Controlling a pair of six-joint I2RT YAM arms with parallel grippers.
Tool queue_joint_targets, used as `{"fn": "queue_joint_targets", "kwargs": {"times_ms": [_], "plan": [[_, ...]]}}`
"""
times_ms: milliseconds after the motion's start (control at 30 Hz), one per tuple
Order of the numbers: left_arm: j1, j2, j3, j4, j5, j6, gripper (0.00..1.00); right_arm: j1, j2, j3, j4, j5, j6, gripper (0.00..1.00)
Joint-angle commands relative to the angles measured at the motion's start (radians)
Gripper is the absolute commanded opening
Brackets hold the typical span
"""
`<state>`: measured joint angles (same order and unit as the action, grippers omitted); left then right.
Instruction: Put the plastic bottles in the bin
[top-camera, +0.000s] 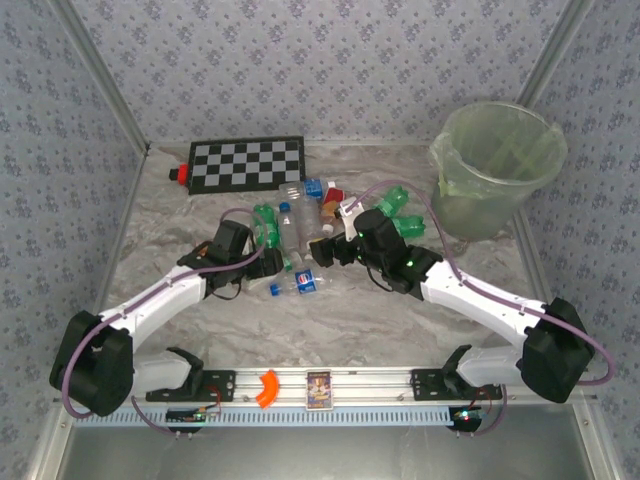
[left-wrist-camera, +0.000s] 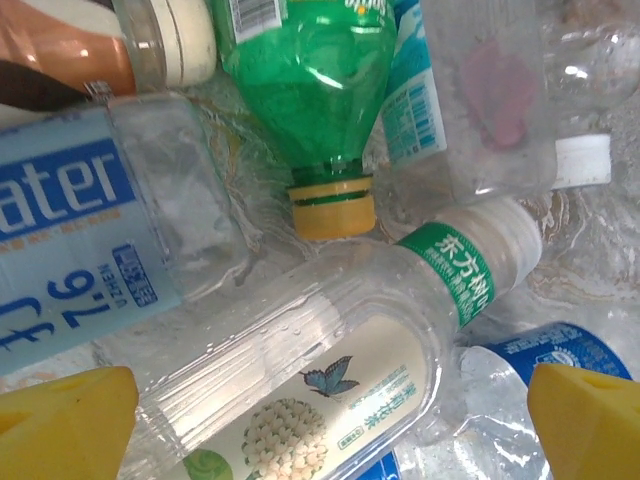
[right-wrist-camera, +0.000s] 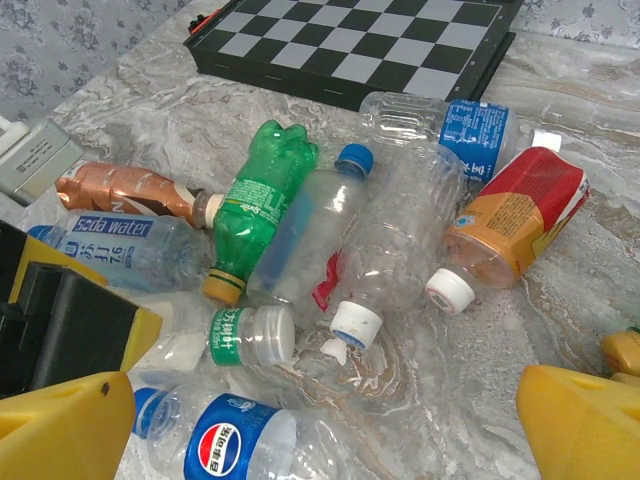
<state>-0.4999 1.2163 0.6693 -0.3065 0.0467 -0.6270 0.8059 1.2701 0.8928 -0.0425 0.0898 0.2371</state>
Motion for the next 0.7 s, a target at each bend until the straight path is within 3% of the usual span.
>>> {"fn": "queue_joint_targets", "kwargs": {"times_ms": [0,300,667], "plan": [[-0.025,-0.048,-0.023,0.010,0.042,-0.041,1.00,0.007,0.002,0.034,-0.028,0.029,0.003,1.00],[-0.109,-0.112,-0.061,-0.006,0.045,-0.075,0.99,0.007,0.009,0.044,-0.042,0.044,0.011,1.00],[-0.219,-0.071,-0.051,-0.022,0.038,-0.062,0.93,0.010,0.006,0.041,-0.045,0.048,0.016,1.00]]}}
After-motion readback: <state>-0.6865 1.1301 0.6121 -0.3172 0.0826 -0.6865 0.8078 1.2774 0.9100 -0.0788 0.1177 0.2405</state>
